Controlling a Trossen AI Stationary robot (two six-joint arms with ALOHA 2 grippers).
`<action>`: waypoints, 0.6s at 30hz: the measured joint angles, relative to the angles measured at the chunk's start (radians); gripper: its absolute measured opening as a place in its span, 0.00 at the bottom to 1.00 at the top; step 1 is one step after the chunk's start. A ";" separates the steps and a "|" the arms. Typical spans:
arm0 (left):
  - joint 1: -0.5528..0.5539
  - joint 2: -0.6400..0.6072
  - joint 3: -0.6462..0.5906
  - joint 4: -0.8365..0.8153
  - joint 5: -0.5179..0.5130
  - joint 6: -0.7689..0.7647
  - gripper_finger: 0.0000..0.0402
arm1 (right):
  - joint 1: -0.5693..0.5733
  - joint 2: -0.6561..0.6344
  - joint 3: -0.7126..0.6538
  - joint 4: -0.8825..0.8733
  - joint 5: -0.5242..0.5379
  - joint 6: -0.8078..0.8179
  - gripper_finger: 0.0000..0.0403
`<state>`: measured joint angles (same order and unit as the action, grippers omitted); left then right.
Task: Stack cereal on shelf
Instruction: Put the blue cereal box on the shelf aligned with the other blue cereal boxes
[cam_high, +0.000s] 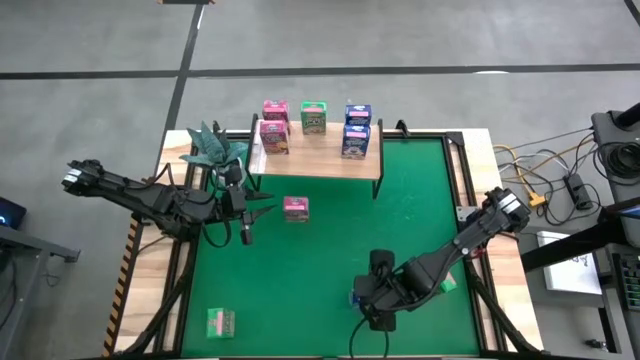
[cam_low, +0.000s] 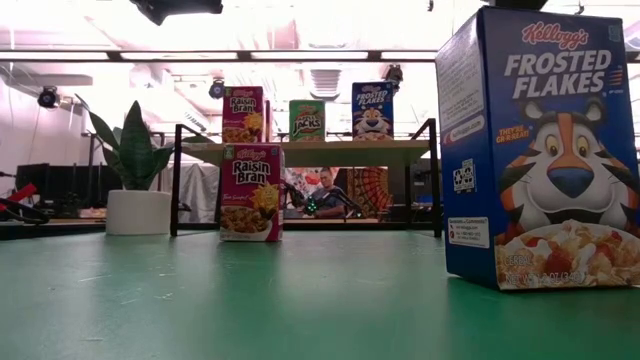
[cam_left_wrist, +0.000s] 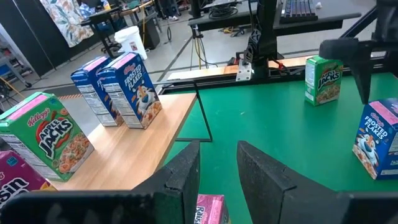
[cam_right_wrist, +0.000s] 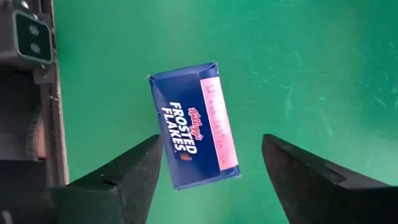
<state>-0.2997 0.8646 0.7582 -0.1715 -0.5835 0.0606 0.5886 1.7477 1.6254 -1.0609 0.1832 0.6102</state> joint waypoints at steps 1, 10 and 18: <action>0.000 0.000 0.000 0.001 0.000 0.000 0.22 | 0.002 0.000 -0.011 0.011 0.000 -0.008 0.68; 0.000 0.000 0.000 0.006 0.000 0.000 0.22 | 0.007 0.001 -0.041 0.056 -0.015 -0.045 0.73; 0.000 0.000 0.000 0.006 0.000 0.000 0.22 | 0.007 0.004 -0.078 0.115 -0.026 -0.043 0.69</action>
<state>-0.2996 0.8646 0.7582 -0.1658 -0.5835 0.0605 0.5957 1.7515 1.5477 -0.9458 0.1574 0.5669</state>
